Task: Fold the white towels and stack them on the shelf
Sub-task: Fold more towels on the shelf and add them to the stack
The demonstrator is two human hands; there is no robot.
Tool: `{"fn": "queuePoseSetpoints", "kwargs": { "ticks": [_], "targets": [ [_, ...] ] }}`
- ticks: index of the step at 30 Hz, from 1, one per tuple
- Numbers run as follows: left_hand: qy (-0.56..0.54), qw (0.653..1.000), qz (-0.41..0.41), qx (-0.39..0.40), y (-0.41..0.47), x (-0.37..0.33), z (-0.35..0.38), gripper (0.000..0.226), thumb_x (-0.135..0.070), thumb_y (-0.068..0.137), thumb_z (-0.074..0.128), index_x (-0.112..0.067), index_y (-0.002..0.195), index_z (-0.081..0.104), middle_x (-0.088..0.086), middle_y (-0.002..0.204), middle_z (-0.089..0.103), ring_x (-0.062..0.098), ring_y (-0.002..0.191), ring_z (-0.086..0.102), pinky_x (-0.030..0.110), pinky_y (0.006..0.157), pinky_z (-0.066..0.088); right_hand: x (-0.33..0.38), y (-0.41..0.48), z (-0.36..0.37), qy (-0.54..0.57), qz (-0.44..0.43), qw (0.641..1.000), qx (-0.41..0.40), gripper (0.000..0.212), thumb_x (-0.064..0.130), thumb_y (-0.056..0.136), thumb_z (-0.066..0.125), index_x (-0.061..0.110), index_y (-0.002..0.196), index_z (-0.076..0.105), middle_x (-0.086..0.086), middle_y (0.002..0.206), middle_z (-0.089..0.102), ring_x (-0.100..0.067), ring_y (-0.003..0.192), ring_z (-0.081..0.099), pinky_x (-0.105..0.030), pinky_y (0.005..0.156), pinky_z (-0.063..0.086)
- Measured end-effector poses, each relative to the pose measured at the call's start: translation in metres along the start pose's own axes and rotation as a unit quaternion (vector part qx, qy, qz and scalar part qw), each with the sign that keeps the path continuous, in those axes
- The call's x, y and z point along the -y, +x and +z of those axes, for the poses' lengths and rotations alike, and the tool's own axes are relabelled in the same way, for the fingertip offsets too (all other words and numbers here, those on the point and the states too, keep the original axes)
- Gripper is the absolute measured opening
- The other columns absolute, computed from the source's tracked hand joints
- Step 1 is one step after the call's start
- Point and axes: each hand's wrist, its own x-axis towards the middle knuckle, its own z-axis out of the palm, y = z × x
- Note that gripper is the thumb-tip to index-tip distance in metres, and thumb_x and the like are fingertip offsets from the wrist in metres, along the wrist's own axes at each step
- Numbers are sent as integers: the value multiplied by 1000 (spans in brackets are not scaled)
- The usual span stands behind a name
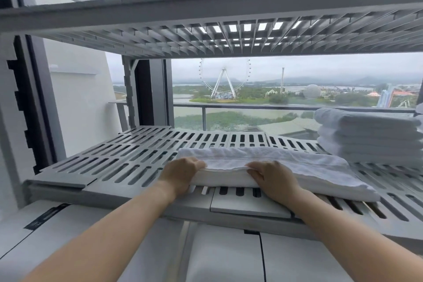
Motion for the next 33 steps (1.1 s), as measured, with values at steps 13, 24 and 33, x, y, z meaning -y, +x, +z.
{"fn": "queuePoseSetpoints", "kwargs": {
  "ticks": [13,24,33],
  "targets": [
    [-18,998,-41,41,-4,-3,2,51,10,81,42,-23,119,54,-2,118,59,21,105,58,30,79,48,8,-10,-6,34,53,998,-5,31,29,91,53,19,119,61,-4,114,68,-25,105,62,-33,84,49],
    [-79,996,39,-22,31,-83,12,36,-12,92,48,-27,125,53,-4,116,63,21,100,62,33,75,53,-21,-27,-24,15,72,997,8,46,38,87,57,20,129,51,0,132,57,-20,117,55,-32,96,45],
    [5,998,36,-55,42,-115,12,21,-18,93,48,-19,112,56,-1,104,60,21,89,61,33,76,49,-49,-39,-29,32,39,998,-37,29,35,88,57,20,111,67,5,123,63,-18,109,60,-34,93,47]
  ]
}}
